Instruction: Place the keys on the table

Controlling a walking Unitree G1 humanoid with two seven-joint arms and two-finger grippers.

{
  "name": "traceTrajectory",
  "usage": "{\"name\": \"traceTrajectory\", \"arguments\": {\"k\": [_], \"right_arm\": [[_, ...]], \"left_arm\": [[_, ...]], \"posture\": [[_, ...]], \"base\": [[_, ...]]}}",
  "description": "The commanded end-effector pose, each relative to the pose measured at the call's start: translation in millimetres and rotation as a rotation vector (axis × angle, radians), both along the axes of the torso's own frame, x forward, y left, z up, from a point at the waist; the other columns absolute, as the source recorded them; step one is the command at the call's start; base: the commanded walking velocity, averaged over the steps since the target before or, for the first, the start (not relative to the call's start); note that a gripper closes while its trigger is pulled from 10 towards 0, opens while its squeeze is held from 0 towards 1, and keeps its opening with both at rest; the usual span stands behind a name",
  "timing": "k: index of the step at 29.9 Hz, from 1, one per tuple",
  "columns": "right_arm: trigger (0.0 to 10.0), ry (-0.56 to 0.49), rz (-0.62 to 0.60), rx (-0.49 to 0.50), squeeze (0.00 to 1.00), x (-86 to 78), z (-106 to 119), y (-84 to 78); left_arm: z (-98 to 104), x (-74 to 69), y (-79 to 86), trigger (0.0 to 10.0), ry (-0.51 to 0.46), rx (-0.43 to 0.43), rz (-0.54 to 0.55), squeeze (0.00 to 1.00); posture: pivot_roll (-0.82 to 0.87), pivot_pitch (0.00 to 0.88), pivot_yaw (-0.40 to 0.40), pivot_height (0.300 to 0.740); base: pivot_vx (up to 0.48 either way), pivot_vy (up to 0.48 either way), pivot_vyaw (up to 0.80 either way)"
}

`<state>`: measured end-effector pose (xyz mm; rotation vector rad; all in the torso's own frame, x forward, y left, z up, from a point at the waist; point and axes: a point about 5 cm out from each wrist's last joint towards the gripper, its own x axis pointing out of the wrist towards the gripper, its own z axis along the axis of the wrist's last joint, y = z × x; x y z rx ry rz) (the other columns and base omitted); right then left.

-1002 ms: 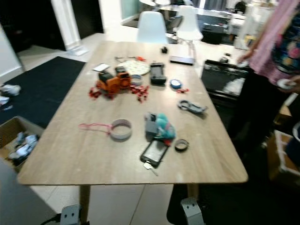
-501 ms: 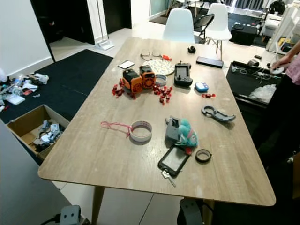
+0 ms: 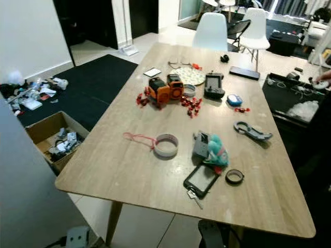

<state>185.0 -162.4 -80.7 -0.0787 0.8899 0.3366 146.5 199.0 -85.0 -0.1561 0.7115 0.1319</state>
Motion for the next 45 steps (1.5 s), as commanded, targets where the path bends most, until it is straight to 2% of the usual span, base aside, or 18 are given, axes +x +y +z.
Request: {"name": "traceTrajectory", "arguments": {"k": [1, 14, 18, 45], "right_arm": [[10.0, 0.015, -0.039, -0.005, 0.00, -5.7, -2.6, -6.0], [10.0, -0.001, -0.039, 0.014, 0.00, -3.1, -0.8, -4.9], [10.0, -0.006, 0.016, -0.003, 0.00, -2.7, -0.4, -3.5], [10.0, -0.003, 0.034, -0.006, 0.00, -2.9, -0.6, -1.9]], "left_arm": [[-0.4, -0.9, 2.8, 10.0, 0.010, 0.006, 0.000, 0.00], [-0.1, 0.0, 1.8, 10.0, 0.006, 0.006, -0.003, 0.00], [-0.1, 0.2, 0.8, 10.0, 0.005, 0.005, -0.005, 0.00], [0.2, 0.1, 1.4, 10.0, 0.000, 0.004, 0.005, 0.00]], "posture": [[0.09, 0.040, -0.080, 0.740], [0.09, 0.037, -0.081, 0.740], [0.09, 0.034, -0.081, 0.740], [0.09, 0.033, -0.088, 0.740]], "base": [[0.000, 0.000, 0.00], [0.000, 0.000, 0.00], [0.000, 0.000, 0.00], [0.000, 0.000, 0.80]]}}
